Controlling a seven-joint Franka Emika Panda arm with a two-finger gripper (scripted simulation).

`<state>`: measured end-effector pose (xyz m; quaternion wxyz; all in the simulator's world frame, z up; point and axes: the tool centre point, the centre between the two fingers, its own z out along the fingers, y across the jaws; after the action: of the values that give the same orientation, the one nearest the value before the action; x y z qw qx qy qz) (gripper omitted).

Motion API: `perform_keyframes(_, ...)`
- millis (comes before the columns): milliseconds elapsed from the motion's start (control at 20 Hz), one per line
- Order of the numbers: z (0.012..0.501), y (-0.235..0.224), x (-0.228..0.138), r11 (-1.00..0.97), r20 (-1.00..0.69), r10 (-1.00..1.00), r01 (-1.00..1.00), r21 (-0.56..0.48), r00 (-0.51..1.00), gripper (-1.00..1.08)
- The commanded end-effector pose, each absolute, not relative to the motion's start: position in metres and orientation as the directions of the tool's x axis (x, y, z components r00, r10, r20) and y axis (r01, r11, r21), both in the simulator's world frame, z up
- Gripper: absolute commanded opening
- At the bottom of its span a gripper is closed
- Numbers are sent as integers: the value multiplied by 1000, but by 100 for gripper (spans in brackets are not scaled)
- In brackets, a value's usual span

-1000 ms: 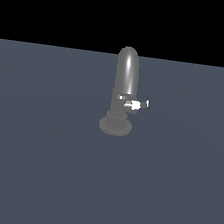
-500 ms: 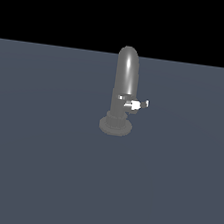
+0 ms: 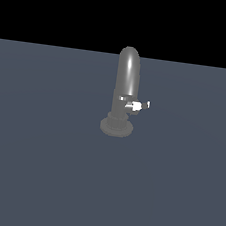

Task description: Turn on the faucet by rotating a designated handle.

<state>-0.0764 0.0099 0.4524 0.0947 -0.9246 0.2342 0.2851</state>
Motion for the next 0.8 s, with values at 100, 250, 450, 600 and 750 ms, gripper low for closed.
perform_keyframes(100, 441, 4, -55, -835, -636, -408, -549, -29, 654, -100)
perform_keyframes(250, 432, -1, -41, -808, -677, -424, -589, -17, 601, -100)
perform_keyframes(450, 418, -8, -24, -769, -728, -439, -639, 2, 526, -100)
perform_keyframes(600, 407, -14, -12, -738, -764, -447, -675, 20, 466, -100)
perform_keyframes(750, 395, -20, 0, -705, -797, -451, -708, 41, 403, -100)
